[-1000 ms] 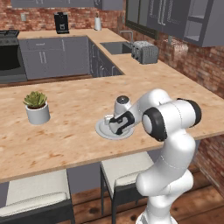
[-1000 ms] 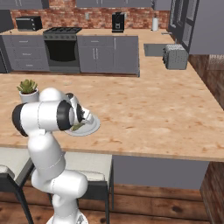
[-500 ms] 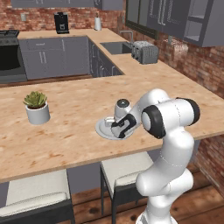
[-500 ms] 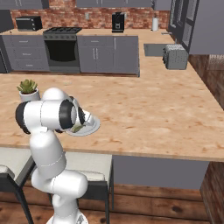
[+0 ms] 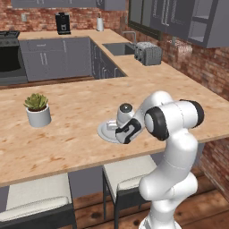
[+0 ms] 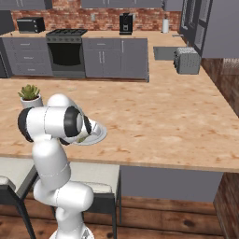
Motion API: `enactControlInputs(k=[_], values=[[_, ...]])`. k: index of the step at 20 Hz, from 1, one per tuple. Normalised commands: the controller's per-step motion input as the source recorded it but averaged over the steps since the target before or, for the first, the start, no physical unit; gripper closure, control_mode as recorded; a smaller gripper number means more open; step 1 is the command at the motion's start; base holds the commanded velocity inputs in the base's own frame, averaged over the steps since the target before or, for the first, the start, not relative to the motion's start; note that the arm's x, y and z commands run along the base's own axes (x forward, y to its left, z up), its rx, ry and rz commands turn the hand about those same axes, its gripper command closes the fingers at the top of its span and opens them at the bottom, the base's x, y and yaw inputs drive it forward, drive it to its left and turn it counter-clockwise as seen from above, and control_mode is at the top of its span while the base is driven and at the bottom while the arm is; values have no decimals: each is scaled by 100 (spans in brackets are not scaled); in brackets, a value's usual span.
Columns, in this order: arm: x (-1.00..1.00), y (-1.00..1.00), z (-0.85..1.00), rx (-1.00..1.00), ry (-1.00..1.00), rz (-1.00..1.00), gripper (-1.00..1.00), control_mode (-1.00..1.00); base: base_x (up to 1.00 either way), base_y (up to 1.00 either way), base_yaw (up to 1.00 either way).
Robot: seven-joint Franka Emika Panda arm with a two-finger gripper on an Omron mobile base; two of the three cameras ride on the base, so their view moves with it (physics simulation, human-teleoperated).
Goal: Retrieve the butter from the fridge and place it on a plate on the dining table. Then retrieve the butter knife by the fridge and place it near the plate.
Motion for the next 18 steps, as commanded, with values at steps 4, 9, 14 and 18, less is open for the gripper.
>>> enactControlInputs(k=[4,9,14,18], values=[[21,0,0,0,0,0,100,-100,0,0,0],[20,0,0,0,0,0,100,-100,0,0,0],[24,0,-6,0,0,0,100,-100,0,0,0],[32,0,-3,0,0,0,100,-100,0,0,0]])
